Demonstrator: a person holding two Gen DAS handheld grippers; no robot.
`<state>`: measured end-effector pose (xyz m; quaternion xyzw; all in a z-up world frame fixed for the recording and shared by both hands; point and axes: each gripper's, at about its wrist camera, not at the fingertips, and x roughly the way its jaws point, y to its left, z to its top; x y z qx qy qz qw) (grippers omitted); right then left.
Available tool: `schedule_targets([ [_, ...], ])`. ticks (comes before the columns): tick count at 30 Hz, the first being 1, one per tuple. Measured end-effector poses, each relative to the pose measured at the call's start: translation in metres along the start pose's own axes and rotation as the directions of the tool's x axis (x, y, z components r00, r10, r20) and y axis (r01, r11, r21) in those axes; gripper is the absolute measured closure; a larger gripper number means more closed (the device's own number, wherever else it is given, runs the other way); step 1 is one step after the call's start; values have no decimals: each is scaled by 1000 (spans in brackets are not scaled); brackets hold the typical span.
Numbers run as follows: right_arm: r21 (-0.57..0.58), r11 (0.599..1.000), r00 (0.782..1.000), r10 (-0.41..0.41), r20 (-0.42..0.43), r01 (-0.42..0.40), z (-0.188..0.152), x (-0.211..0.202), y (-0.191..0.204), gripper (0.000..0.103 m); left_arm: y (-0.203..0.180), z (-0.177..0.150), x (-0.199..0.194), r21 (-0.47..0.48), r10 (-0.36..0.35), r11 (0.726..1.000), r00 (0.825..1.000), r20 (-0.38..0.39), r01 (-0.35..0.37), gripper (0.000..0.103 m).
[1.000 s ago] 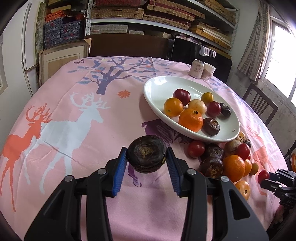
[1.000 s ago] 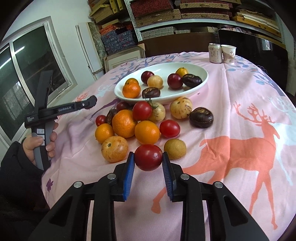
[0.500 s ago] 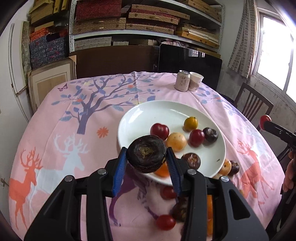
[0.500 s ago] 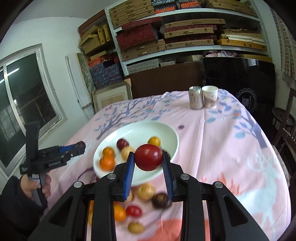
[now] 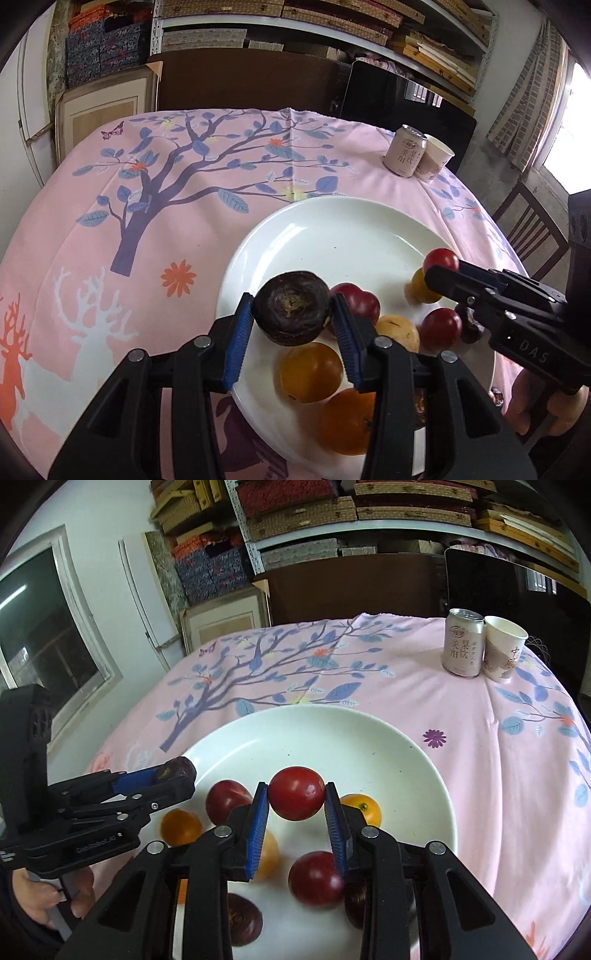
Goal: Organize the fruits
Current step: 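Carry the dark brown fruit and red plum onto the plate and open both tools, then grasp an orange with the left tool while the right grasps a small olive fruit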
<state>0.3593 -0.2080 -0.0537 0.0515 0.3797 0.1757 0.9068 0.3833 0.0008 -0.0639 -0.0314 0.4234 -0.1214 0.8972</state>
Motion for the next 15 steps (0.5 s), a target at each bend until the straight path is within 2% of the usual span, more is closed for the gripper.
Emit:
schedule_targets([
  [1, -5, 1000, 1000, -11, 5, 11, 0, 1, 1, 59, 1, 0, 1, -3, 5, 1000, 1000, -2, -5, 54],
  [2, -7, 1000, 999, -25, 23, 25, 0, -1, 2, 48, 1, 0, 1, -8, 7, 1000, 1000, 3, -7, 52],
  [4, -6, 999, 997, -35, 74, 35, 0, -13, 2, 41, 0, 1, -7, -9, 0, 1000, 1000, 25, 0, 52],
  [8, 8, 1000, 995, -26, 100, 26, -5, -42, -3, 41, -4, -5, -36, -13, -5, 1000, 996, 83, 6, 52],
  [9, 10, 1000, 994, -22, 104, 21, -9, -51, -5, 41, -6, -9, -45, -4, -9, 1000, 995, 96, 10, 46],
  [10, 15, 1000, 994, -17, 108, 15, -15, -63, -7, 41, -9, -15, -54, 8, -7, 1000, 994, 106, 6, 35],
  [12, 35, 999, 994, -1, 113, -2, -33, -83, -12, 40, -16, -31, -72, 39, -8, 999, 991, 132, 3, 30],
  [15, 59, 998, 993, -16, 113, 10, -70, -109, -19, 39, -30, -65, -94, 110, -25, 994, 993, 117, 13, 30],
])
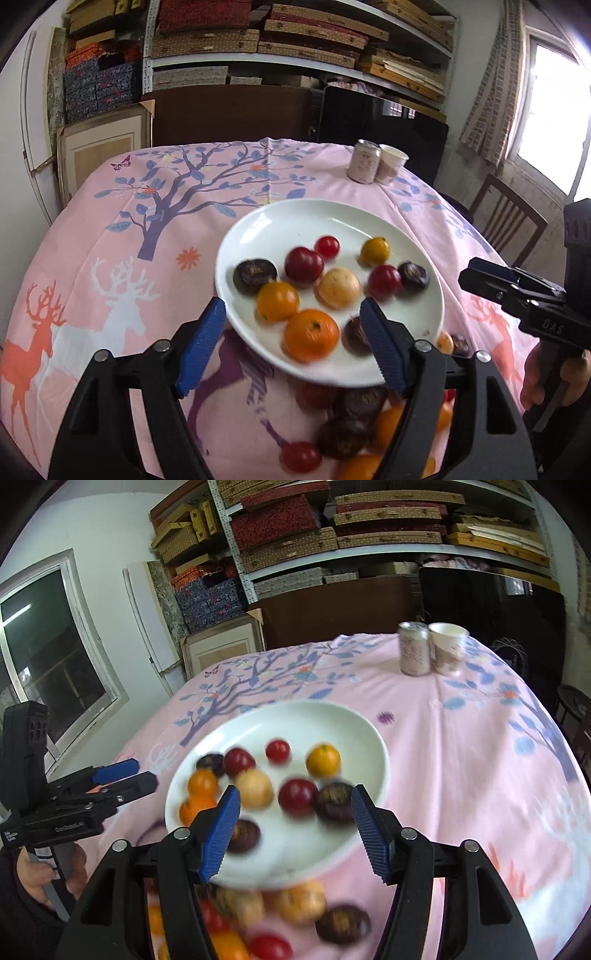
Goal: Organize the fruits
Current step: 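Grasp an orange with the left tool while the right grasps a small olive fruit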
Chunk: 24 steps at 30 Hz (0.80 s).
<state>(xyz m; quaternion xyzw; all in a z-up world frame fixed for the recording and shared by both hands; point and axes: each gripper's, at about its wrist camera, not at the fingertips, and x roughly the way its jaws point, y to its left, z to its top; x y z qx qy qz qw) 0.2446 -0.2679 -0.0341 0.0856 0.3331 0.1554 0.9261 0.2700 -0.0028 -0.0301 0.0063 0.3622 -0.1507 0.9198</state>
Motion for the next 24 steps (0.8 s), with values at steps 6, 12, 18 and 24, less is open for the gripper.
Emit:
schedule_targets([
  [6, 16, 999, 999, -40, -2, 40, -74, -46, -11, 35, -42, -73, -31, 150, 6, 989, 998, -56, 3, 30],
  [12, 20, 1000, 1000, -13, 16, 13, -105, -62, -17, 32, -51, -109, -29, 148, 5, 989, 993, -116, 13, 35],
  [18, 28, 1000, 1000, -5, 18, 4, -105, -62, -19, 33, -52, -112, -26, 141, -10, 990, 992, -124, 28, 68],
  [24, 41, 999, 1000, 19, 23, -19, -105, -65, -22, 33, -47, -113, -29, 128, -40, 990, 990, -133, 57, 70],
])
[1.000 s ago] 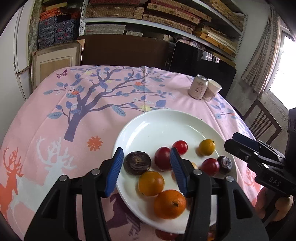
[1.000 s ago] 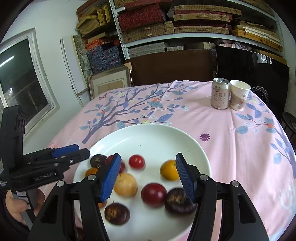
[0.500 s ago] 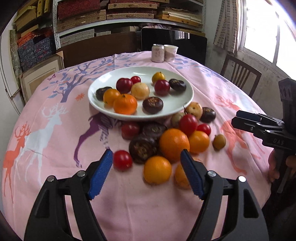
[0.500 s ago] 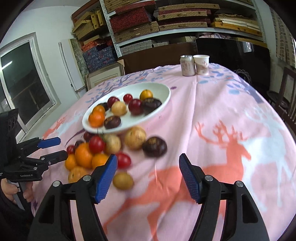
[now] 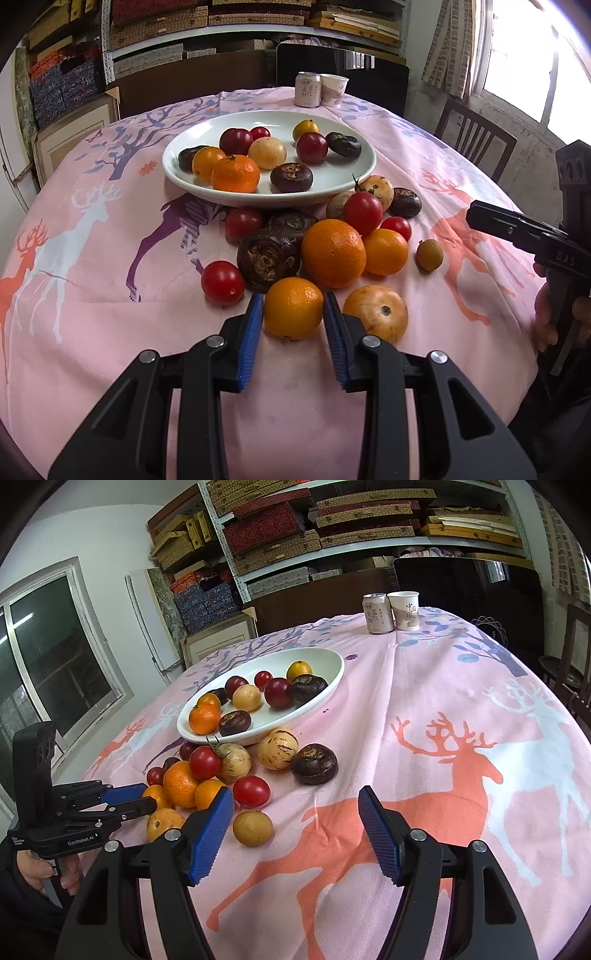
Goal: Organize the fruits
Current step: 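Grasp an orange with the left tool while the right grasps a small olive fruit, then carry the orange and olive fruit onto the plate and open both tools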
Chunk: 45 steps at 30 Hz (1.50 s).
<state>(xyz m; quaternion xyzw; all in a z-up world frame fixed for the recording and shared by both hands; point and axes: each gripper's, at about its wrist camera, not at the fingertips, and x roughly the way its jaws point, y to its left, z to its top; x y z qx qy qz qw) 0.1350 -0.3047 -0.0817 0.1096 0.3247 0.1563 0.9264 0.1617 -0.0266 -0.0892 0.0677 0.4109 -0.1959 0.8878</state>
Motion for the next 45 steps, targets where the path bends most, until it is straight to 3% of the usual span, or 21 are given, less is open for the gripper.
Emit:
schedule_targets([
  [6, -7, 1000, 1000, 12, -4, -12, 0, 1, 2, 33, -3, -1, 8, 20, -1, 1000, 999, -33, 2, 59],
  [11, -9, 1000, 1000, 15, -3, -15, 0, 1, 3, 33, -7, 1, 20, 15, -13, 1000, 999, -51, 13, 60],
  [13, -9, 1000, 1000, 17, -5, -17, 0, 1, 3, 33, -7, -1, 20, 14, -28, 999, 998, -55, 29, 68],
  [16, -10, 1000, 1000, 19, -5, -19, 0, 1, 3, 33, -4, -2, 17, -2, -29, 1000, 999, -37, 28, 68],
  [20, -22, 1000, 1000, 21, -3, -21, -1, 0, 6, 32, 8, -4, 3, -69, -56, 996, 997, 44, 59, 68],
  [24, -126, 992, 999, 17, -47, -23, -7, 4, 25, 32, 20, -5, -3, -133, -60, 989, 995, 82, 70, 68],
  [28, -243, 970, 993, -38, -114, 9, -12, 16, 49, 33, 18, -5, -2, -126, -62, 989, 995, 74, 71, 68],
  [30, -246, 969, 988, -43, -145, 6, -10, 24, 53, 33, 18, -5, -1, -127, -66, 989, 995, 72, 75, 68],
  [33, -226, 974, 980, -44, -194, -1, -8, 35, 53, 46, 19, -5, -1, -131, -74, 988, 995, 69, 82, 68],
  [35, -228, 973, 971, -44, -233, -11, -8, 44, 56, 69, 19, -5, 0, -131, -75, 988, 995, 69, 83, 68],
  [36, -226, 974, 969, -52, -240, -4, -8, 47, 56, 74, 19, -5, 0, -132, -77, 988, 995, 68, 85, 68],
  [45, -175, 984, 974, -26, -227, -14, -8, 44, 49, 74, 19, -5, 1, -136, -86, 986, 994, 71, 95, 68],
])
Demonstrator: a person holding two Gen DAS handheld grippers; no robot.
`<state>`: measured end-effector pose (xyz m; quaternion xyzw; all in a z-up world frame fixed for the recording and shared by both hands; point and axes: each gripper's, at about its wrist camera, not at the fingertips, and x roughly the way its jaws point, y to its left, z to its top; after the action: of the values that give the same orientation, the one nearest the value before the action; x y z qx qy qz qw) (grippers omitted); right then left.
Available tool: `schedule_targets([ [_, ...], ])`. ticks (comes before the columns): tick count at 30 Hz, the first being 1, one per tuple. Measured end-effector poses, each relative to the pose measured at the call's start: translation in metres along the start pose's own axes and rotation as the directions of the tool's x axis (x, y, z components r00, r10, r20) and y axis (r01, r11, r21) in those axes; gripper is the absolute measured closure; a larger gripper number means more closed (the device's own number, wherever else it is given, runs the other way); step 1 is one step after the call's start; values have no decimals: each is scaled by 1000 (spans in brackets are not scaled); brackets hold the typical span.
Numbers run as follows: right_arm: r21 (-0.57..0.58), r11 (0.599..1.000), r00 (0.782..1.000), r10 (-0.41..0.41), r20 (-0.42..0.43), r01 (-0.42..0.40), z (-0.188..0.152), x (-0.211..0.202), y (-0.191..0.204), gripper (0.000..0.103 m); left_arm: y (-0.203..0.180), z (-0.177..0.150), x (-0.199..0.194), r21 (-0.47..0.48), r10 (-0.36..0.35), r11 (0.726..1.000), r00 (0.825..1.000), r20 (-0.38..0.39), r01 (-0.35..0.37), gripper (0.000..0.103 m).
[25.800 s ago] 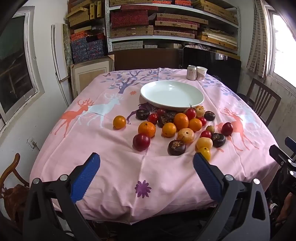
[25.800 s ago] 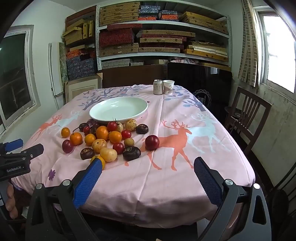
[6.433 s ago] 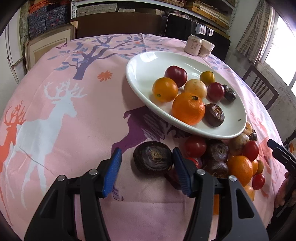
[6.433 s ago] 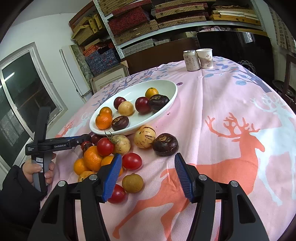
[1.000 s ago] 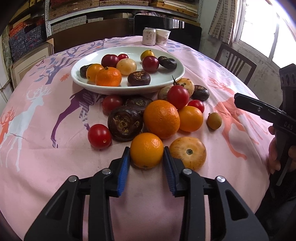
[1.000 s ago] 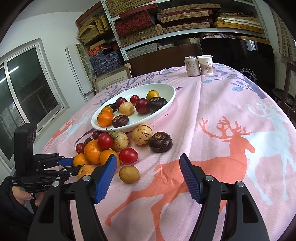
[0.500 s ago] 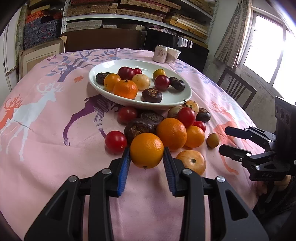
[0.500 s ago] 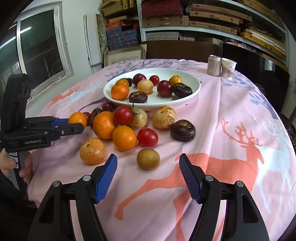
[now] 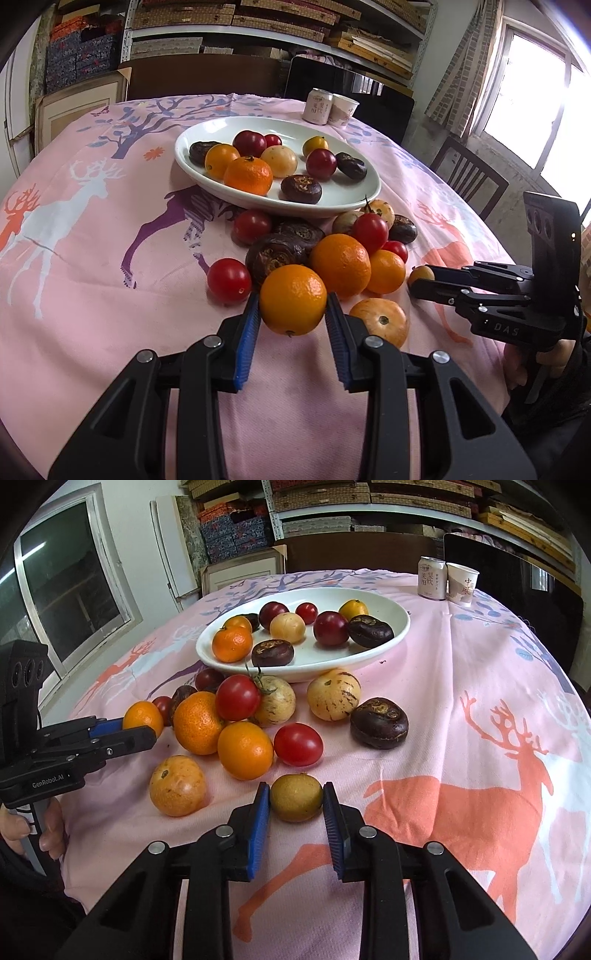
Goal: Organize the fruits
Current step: 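Carry the orange and olive fruit onto the plate and open both tools, then grasp an orange with the left tool while the right grasps a tan round fruit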
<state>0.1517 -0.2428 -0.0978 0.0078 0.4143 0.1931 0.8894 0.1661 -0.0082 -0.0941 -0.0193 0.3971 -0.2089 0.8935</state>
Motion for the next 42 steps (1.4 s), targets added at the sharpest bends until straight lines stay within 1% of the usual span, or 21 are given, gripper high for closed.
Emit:
schedule_targets([
  [14, 55, 997, 994, 43, 104, -49, -3, -17, -12, 74, 2, 0, -4, -8, 3, 1000, 1000, 13, -2, 68],
  [18, 96, 994, 992, 48, 114, -59, 0, -23, -20, 74, 5, 3, -16, -26, 0, 1000, 998, 62, 2, 68],
  [20, 95, 994, 991, 42, 126, -54, 6, -29, -22, 74, 5, 10, -18, -13, 4, 1000, 999, 53, -4, 68],
  [24, 81, 996, 982, 22, 186, -37, 34, -47, -26, 74, 6, 40, -15, 3, 29, 1000, 999, 39, -29, 68],
  [29, 107, 994, 969, -3, 247, -24, 78, -64, -39, 73, 8, 87, -14, 18, 39, 999, 997, 70, -40, 68],
  [33, 121, 993, 961, -28, 274, -6, 112, -66, -47, 72, 14, 126, 1, 14, 47, 999, 997, 66, -48, 68],
  [37, 146, 989, 965, -59, 255, 22, 148, -40, -56, 72, 26, 163, 36, -21, 63, 998, 998, 30, -63, 68],
  [39, 142, 989, 970, -65, 235, 32, 161, -20, -59, 73, 30, 175, 56, -26, 83, 996, 996, 11, -83, 68],
  [40, 140, 989, 973, -83, 213, 53, 168, -6, -61, 73, 34, 180, 67, -38, 89, 995, 996, -5, -89, 68],
  [42, 163, 985, 980, -85, 178, 56, 169, 10, -67, 73, 42, 184, 79, -74, 88, 993, 996, -21, -89, 68],
])
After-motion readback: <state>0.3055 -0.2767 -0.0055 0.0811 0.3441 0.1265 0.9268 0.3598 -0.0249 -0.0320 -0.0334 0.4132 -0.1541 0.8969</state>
